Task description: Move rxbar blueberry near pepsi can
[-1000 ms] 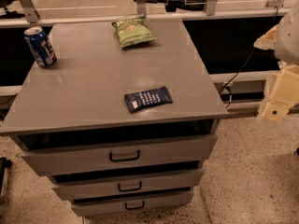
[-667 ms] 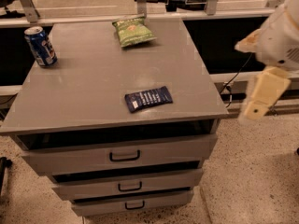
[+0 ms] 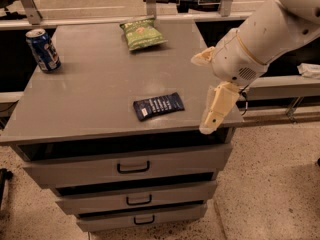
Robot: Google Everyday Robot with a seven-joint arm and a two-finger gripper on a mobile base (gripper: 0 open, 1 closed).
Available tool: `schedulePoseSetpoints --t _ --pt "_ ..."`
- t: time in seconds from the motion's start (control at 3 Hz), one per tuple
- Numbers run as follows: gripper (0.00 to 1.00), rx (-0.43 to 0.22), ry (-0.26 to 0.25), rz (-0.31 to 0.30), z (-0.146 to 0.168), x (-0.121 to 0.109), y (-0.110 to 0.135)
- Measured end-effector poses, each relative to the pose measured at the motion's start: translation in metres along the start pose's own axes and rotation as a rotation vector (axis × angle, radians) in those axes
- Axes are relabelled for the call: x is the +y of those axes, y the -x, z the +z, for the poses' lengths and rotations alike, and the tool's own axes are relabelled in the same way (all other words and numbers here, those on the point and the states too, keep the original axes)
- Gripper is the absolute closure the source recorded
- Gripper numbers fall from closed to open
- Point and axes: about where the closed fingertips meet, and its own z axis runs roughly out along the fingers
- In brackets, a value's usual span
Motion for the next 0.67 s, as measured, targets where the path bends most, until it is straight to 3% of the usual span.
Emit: schedulePoseSetpoints --t 0.33,0.67 --pt "0.0 0.0 0.0 0.0 0.0 0.0 0.0" --pt "0.0 -0.062 0.006 0.0 0.021 -0.007 0.022"
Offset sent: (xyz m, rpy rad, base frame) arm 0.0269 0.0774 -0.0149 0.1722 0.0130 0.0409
